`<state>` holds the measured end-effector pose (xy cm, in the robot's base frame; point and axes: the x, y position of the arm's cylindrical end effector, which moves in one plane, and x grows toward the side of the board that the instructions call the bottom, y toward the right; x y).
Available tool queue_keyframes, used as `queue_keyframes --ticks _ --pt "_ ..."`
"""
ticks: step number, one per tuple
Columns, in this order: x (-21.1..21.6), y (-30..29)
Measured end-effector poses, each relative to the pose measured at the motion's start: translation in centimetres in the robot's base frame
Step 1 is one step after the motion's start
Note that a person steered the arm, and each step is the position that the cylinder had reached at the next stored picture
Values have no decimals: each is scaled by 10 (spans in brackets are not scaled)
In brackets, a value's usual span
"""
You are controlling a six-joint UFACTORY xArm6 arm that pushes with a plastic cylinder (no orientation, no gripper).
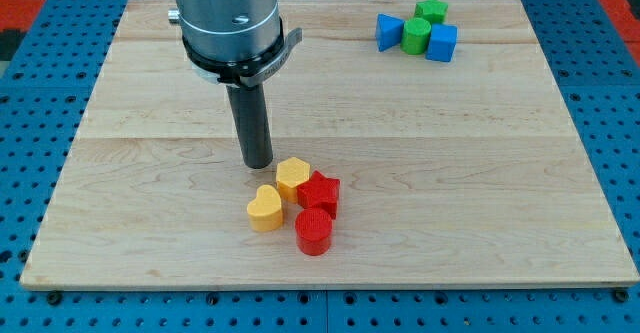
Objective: Slightly push cube towards bottom
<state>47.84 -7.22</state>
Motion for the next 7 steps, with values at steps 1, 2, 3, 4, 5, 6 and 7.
queue_keyframes --ticks 1,2,3,4,5,6,7 --pt "0 1" --pt "-8 36" --pt "-62 108" --pt "-90 193" --pt "-103 263" --pt "-106 274" --pt "-106 274"
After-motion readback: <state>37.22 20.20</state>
